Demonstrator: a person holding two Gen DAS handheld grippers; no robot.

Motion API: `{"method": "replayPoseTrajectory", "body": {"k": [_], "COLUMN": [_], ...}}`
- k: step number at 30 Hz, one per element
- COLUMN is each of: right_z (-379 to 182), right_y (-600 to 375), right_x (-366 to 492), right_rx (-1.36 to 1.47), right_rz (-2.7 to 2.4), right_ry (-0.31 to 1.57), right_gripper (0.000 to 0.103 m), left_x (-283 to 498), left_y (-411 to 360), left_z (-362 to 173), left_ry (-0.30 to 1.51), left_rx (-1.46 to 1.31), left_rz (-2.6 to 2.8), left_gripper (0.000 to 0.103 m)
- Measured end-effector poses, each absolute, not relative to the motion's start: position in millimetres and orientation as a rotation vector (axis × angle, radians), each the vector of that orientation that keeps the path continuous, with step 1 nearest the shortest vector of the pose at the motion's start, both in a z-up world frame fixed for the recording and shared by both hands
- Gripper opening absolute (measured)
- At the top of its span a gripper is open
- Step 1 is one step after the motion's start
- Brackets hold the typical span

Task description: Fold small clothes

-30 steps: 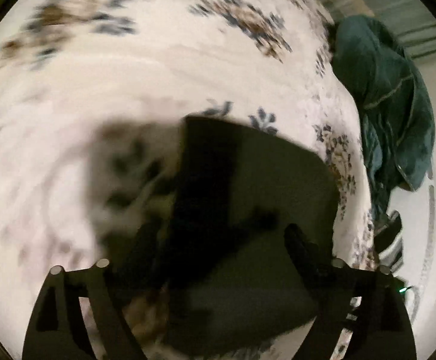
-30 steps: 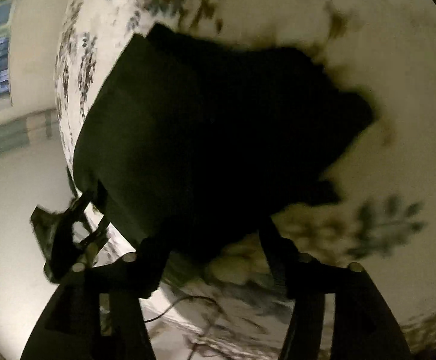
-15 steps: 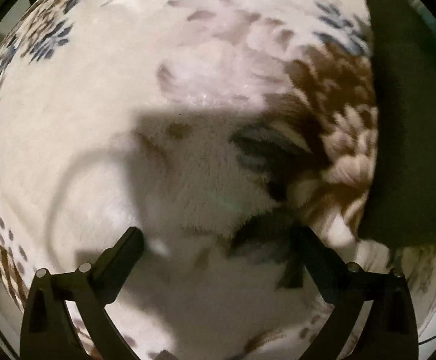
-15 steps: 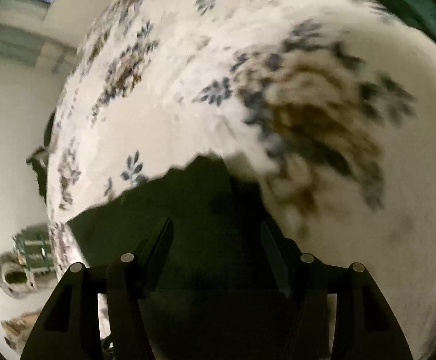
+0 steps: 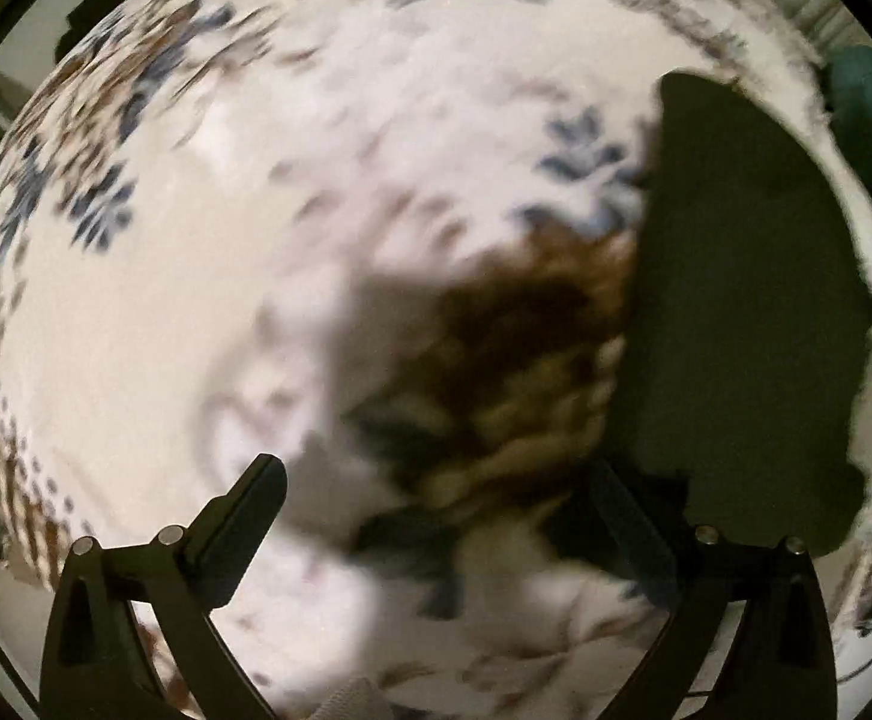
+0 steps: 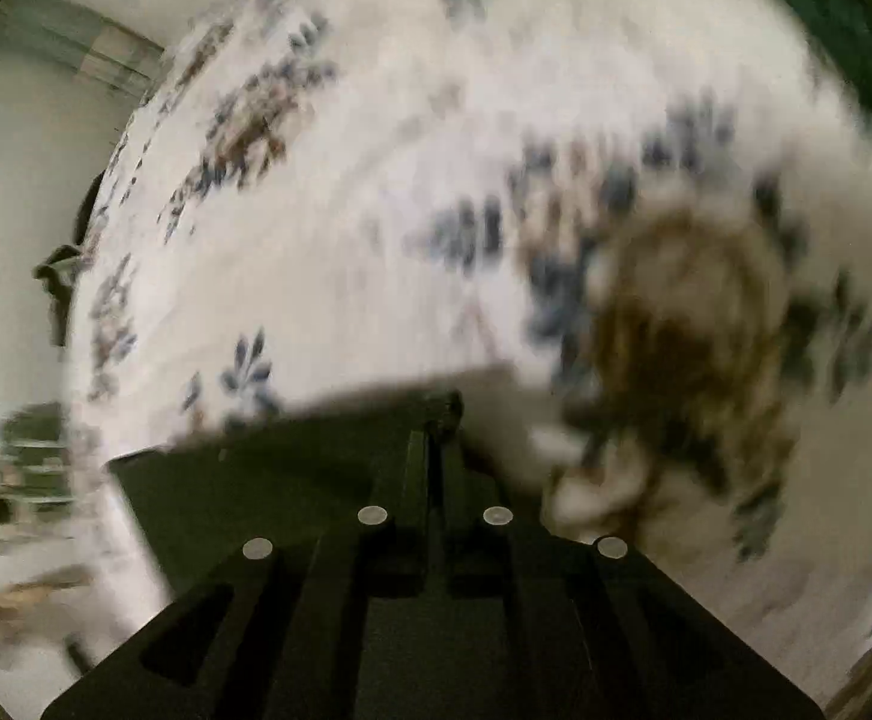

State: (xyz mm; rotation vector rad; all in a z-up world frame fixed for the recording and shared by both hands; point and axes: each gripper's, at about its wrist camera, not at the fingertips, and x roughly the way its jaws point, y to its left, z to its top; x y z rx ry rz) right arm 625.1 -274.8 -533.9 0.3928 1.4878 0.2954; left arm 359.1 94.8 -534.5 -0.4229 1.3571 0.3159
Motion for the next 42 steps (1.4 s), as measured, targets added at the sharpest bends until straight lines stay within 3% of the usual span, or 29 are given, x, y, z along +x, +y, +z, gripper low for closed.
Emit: {"method": "replayPoseTrajectory", "body": {"k": [1,3,4,13,14,15,17,28,34,35,38,39,42], "right_z": [-528.7,-514.0,-510.3,-558.1,-560.3,-560.6,-558.4,-492.6,-554.0,-559.5,-551.8,-546.4,-540.2], "right_y": [-287.4,-315.6,-325.8,-345.7,-345.8,-345.2,-342.8,-381.0,-401.2,-402.7,-416.1,-419.7,-413.8], "right_x": [618.9,597.5,584.9,487.1,481.6,476.5,466.8,410.2,404.4,406.4,420.2,428.4,472.6], "right_rx": [0.445,0.536,0.572,0.691,0.7,0.705,0.694,0.72,0.839,0.862,0.863,0.867,0.844], "right_rz": [0.308,0.317,0.313,0.269,0.261,0.255,0.237,0.135,0.099,0.105,0.084,0.092,0.147], "right_ry": [1.481,1.47,1.475,1.644,1.629,1.6,1.544,1.308,1.488,1.509,1.48,1.446,1.402], "right_gripper": [0.009,0.039,0.042,0.043,0.043,0.034,0.005,0.004,0.005,0.011,0.041,0.046,0.047], "left_x": [362.2,371.1,373.9,392.5,393.3,395.1,396.4,399.7,400.4,404.7,427.0,435.0,467.9], "left_y": [92.3,80.8,78.6,63.4,60.6,57.9,54.0,28.2,29.1,32.0,39.8,43.0,50.7], "left_z": [-531.4,-526.7,-525.1,-532.0,-531.4,-530.5,-525.5,-508.2,-503.3,-500.7,-492.6,-492.0,-492.4], "left_ry": [1.346,1.324,1.322,1.415,1.422,1.428,1.432,1.417,1.406,1.395,1.347,1.334,1.292], "left_rx": [-0.416,-0.374,-0.355,-0.214,-0.204,-0.19,-0.171,-0.098,-0.148,-0.158,-0.167,-0.166,-0.19], "left_rz": [0.304,0.277,0.271,0.292,0.292,0.294,0.292,0.247,0.245,0.243,0.233,0.235,0.241], "left_gripper": [0.103,0.103,0.103,0.103,0.103,0.103,0.103,0.103,0.103,0.103,0.103,0.103,0.103]}}
